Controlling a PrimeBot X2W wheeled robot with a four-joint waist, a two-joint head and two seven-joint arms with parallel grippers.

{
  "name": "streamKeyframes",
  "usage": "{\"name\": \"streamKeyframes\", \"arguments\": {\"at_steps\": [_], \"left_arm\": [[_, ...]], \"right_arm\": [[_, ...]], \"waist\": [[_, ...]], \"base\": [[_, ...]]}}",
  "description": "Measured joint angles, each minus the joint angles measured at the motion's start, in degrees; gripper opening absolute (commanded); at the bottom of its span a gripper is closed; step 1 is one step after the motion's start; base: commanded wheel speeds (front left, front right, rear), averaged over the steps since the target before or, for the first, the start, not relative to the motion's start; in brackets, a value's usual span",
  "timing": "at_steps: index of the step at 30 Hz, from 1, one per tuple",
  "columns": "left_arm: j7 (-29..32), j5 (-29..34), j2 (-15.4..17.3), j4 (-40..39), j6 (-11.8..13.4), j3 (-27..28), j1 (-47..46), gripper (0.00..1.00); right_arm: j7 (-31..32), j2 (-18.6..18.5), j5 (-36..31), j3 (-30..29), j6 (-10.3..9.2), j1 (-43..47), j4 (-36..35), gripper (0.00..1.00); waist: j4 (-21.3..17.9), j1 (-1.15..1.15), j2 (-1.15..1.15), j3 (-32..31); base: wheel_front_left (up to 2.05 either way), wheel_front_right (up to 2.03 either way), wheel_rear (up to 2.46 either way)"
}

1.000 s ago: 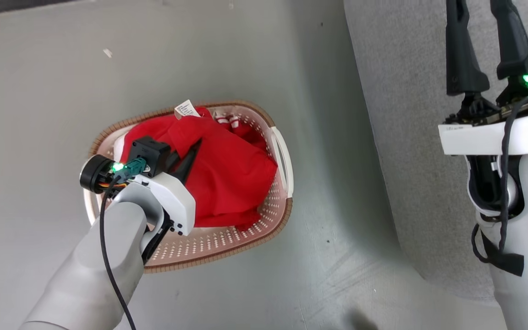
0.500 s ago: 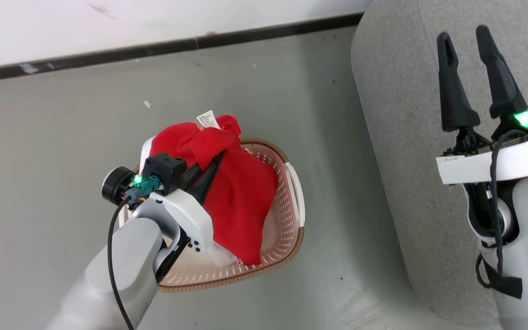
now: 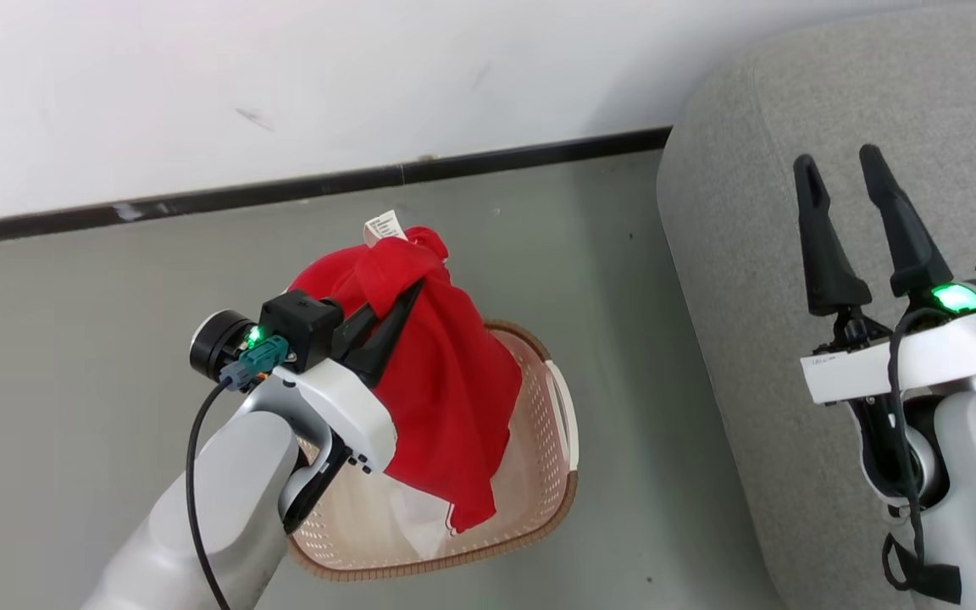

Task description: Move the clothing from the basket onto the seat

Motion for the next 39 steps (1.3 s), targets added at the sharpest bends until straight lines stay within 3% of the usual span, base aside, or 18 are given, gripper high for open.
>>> {"name": "streamKeyframes", "arguments": {"at_steps": [27, 34, 39], "left_arm": [[0.0, -2.04, 0.45, -3.89, 0.0, -0.87, 0.43, 0.0], [0.03, -2.07, -0.12, -4.68, 0.0, -2.23, 0.43, 0.0], [0.62, -2.07, -1.16, -5.52, 0.0, -3.8, 0.42, 0.0]], "right_arm": [[0.0, -2.16, 1.68, 5.14, 0.0, 8.66, 2.26, 1.0], [0.0, -3.27, 1.76, 9.35, 0.0, 10.63, 4.1, 1.0], [0.0, -4.43, 1.99, 16.02, 0.0, 10.6, 5.81, 1.0]], "waist": [[1.91, 0.0, 0.0, -11.96], [2.23, 0.0, 0.0, -13.1], [2.8, 0.0, 0.0, -12.89]], "base": [[0.0, 0.0, 0.0], [0.0, 0.0, 0.0], [0.0, 0.0, 0.0]]}}
